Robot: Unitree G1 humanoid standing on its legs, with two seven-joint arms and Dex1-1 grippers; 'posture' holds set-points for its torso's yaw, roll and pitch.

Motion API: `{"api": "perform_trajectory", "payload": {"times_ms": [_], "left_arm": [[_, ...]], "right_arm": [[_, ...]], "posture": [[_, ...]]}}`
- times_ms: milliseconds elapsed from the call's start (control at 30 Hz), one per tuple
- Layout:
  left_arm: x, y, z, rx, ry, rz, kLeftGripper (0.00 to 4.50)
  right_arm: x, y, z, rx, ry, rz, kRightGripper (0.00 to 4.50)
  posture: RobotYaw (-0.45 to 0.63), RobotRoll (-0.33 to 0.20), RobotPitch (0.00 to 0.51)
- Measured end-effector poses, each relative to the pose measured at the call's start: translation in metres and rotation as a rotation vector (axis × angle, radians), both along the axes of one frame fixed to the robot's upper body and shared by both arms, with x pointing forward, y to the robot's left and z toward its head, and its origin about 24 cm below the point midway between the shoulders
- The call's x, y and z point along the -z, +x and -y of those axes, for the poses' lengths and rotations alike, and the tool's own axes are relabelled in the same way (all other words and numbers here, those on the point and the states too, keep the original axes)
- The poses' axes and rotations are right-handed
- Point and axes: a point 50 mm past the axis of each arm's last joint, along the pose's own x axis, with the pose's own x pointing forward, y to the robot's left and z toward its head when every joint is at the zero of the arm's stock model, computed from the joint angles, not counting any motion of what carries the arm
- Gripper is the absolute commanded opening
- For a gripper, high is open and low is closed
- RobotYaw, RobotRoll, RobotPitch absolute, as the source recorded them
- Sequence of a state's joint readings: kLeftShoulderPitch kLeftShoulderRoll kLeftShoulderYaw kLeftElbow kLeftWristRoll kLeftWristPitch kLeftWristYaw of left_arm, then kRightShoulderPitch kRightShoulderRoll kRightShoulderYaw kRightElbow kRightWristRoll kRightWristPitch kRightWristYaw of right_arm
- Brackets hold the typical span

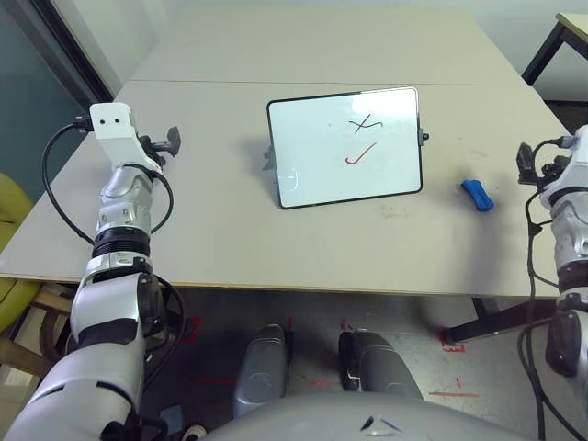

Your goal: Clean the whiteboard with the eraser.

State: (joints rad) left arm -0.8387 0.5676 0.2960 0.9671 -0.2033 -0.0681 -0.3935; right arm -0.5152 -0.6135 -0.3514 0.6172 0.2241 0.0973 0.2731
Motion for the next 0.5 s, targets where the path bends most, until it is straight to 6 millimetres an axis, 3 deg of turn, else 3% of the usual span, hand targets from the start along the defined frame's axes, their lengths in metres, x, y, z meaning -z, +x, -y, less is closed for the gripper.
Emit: {"api": "perform_trajectory", "payload": {"times_ms": [233, 500], "left_arm": [[-0.020, 0.001, 0.021, 0.398, 0.058, -0.030, 4.50], [-0.041, -0.013, 0.061, 0.860, 0.152, -0.100, 4.50]], "right_arm": [[-0.025, -0.009, -0.003, -0.095, 0.008, -0.168, 4.48], [-0.037, -0.018, -0.027, -0.268, 0.052, -0.338, 4.48]], "posture": [[0.18, 0.000, 0.083], [0.17, 0.000, 0.092]]}}
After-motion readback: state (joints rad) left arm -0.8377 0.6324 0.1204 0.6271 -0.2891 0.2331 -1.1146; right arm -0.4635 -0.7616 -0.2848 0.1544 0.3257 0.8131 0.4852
